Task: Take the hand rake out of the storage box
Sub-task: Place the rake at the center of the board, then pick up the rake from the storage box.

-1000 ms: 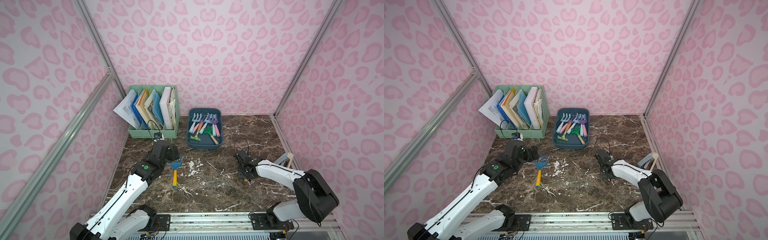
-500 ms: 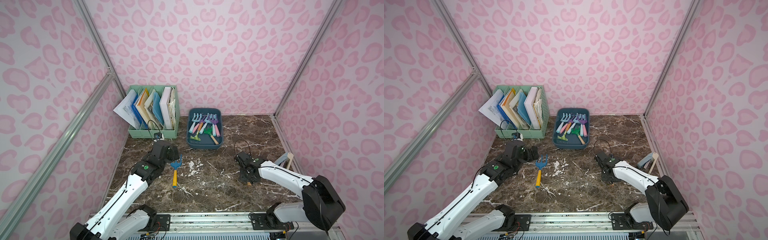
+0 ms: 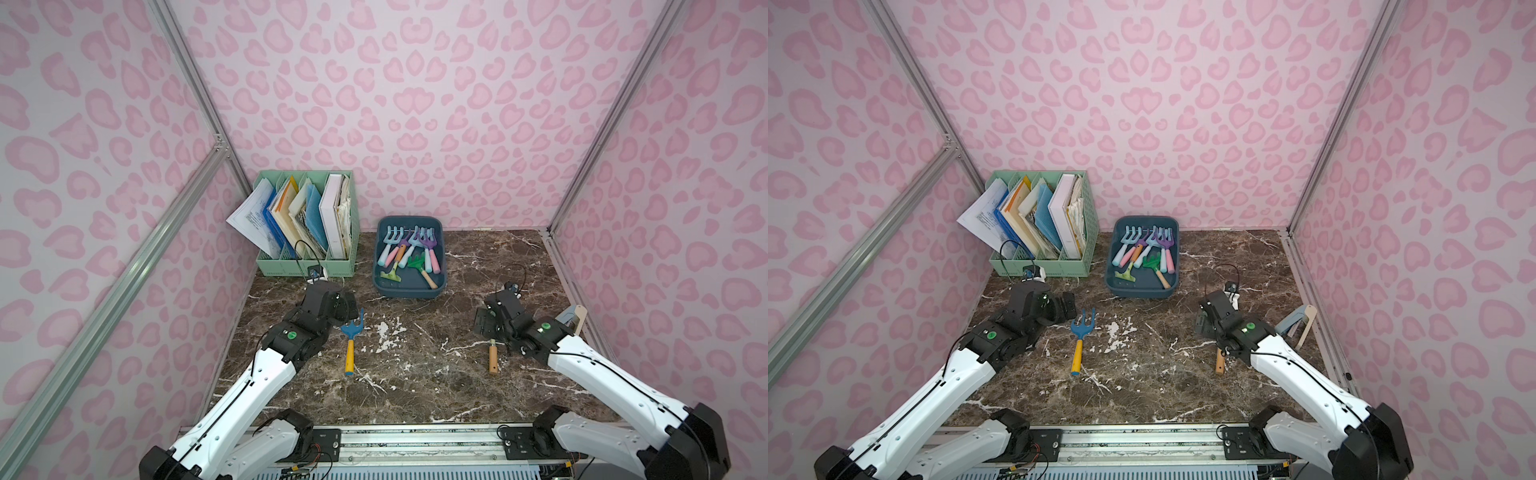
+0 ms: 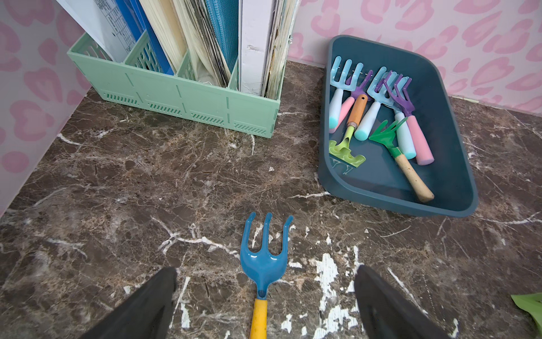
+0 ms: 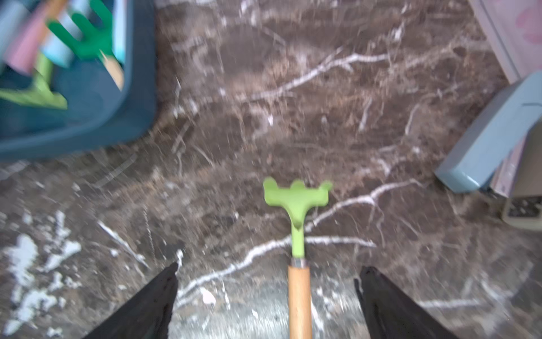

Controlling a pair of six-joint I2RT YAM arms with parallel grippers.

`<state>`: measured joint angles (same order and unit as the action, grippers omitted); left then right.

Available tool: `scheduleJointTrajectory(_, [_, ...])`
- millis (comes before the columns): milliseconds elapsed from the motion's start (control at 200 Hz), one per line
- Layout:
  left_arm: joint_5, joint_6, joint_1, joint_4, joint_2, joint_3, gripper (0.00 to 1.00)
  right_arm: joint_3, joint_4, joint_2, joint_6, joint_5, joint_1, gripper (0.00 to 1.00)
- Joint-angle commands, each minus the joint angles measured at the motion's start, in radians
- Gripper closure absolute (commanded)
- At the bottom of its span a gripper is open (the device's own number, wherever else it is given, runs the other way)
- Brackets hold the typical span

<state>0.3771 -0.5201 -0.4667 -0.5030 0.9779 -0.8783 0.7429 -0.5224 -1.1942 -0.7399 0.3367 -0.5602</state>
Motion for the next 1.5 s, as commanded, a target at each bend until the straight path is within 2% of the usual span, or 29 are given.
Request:
scheduleJointTrajectory(0, [0.006, 0.008, 0.000, 0.006, -0.007, 0.004, 0.01, -0.083, 0.430, 0.068, 0.097, -0.294, 0.077, 0.01])
scheduleJointTrajectory(40, [0.006, 0.006, 0.001, 0.008, -0.007, 0.005, 0.01, -0.055, 0.478, 0.059, 0.097, -0.285, 0.060, 0.00])
scheduleJointTrajectory(100, [0.004, 0.008, 0.002, 0.014, -0.001, 0.008, 0.01, 0.058, 0.412, -0.029, 0.134, -0.165, -0.009, 0.01])
scheduleJointTrajectory(130, [0.003, 0.008, 0.001, 0.014, 0.005, 0.005, 0.01, 0.145, 0.334, -0.099, 0.129, -0.096, -0.035, 0.08])
scheduleJointTrajectory(165, [0.002, 0.008, 0.002, 0.012, 0.013, 0.002, 0.02, 0.249, 0.254, -0.180, 0.131, -0.072, -0.051, 0.18])
scheduleJointTrajectory(255, [0.006, 0.006, 0.002, 0.008, 0.028, -0.003, 0.01, 0.452, 0.161, -0.384, 0.153, -0.098, -0.082, 0.35])
scheduleJointTrajectory(305, [0.006, 0.008, 0.001, 0.007, 0.033, -0.006, 0.02, 0.563, 0.126, -0.482, 0.181, -0.099, -0.103, 0.40])
scheduleJointTrajectory(390, [0.010, 0.008, 0.001, 0.006, 0.035, -0.007, 0.01, 0.774, 0.035, -0.656, 0.215, -0.059, -0.111, 0.59])
scheduleJointTrajectory(580, [0.013, 0.009, 0.001, 0.008, 0.041, -0.004, 0.02, 1.206, -0.130, -1.003, 0.305, 0.034, -0.085, 0.66])
scheduleJointTrajectory(725, [0.015, 0.009, 0.002, 0.006, 0.046, -0.007, 0.01, 1.566, -0.287, -1.272, 0.349, 0.055, -0.064, 0.70])
scheduleJointTrajectory(805, [0.017, 0.010, 0.001, 0.007, 0.049, -0.008, 0.01, 1.695, -0.333, -1.375, 0.352, 0.063, -0.053, 0.72])
scheduleJointTrajectory(895, [0.019, 0.011, 0.001, 0.007, 0.056, -0.008, 0.02, 1.737, -0.339, -1.434, 0.333, 0.077, -0.032, 0.74])
scheduleJointTrajectory(1260, [0.027, 0.012, 0.001, 0.001, 0.097, -0.022, 0.02, 1.681, -0.282, -1.521, 0.327, -0.026, 0.009, 0.79])
scheduleJointTrajectory(1495, [0.029, 0.012, 0.002, 0.001, 0.096, -0.021, 0.01, 1.686, -0.271, -1.559, 0.326, -0.016, 0.034, 0.72])
